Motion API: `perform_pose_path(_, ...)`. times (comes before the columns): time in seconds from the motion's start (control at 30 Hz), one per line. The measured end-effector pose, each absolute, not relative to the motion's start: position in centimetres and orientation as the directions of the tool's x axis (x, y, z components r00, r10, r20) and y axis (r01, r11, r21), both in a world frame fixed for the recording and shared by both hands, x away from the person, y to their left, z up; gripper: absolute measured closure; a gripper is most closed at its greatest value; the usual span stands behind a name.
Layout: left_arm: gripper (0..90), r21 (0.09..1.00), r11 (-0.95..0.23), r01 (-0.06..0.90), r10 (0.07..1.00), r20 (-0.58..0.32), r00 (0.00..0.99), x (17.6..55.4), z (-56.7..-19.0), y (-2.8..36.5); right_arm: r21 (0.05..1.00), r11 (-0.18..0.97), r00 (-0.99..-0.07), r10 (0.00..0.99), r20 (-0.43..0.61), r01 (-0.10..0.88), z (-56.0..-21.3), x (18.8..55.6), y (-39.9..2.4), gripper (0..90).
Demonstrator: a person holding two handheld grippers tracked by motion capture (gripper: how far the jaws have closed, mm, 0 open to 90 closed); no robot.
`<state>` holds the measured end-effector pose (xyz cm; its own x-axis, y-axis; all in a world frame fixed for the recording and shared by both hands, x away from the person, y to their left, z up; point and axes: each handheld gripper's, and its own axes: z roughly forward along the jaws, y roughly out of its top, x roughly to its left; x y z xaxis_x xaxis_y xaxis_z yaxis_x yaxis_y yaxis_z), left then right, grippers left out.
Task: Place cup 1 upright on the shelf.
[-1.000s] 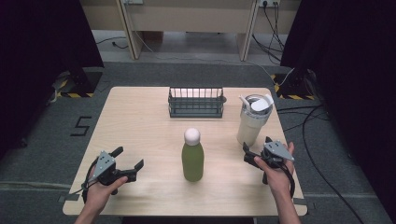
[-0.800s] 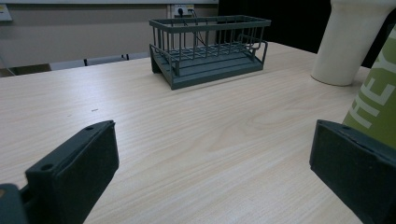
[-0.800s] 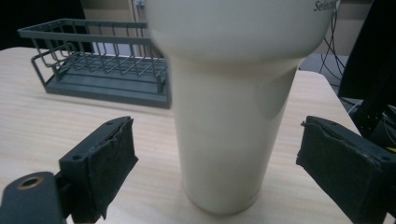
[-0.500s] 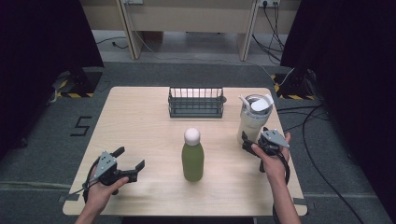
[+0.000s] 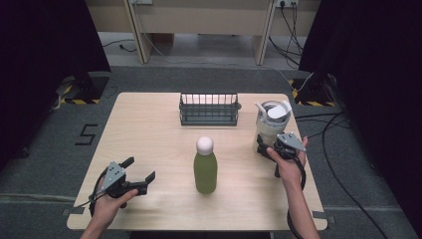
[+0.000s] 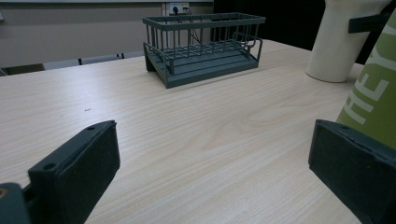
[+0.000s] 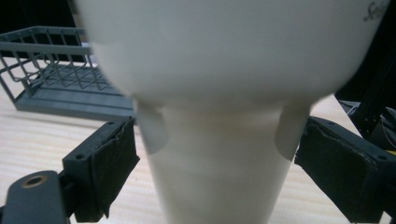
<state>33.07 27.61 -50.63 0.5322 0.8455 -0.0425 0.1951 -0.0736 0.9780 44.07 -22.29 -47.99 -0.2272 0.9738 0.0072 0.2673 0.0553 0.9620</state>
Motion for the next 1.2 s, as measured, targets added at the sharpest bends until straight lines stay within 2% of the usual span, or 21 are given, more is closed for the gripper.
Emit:
perform_pose_path(0.23,2.0,0.977,-0.081,0.195,0.842,-0.038,0.538,33.1,-50.7,27.5,0.966,0.037,-0.229,0.973,0.023,0.255,-48.0,45.1,-22.1,9.0)
perform_pose_path(0.47,3.3,0.978,-0.078,0.195,0.841,-0.041,0.539,33.2,-50.7,27.6,0.974,0.051,-0.269,0.963,0.011,0.221,-48.3,46.3,-22.3,8.7)
perform_pose_path(1.2,5.0,0.98,-0.084,0.182,0.825,-0.035,0.564,33.0,-50.6,27.5,0.982,0.072,-0.263,0.965,-0.024,0.174,-49.1,46.1,-22.2,8.4)
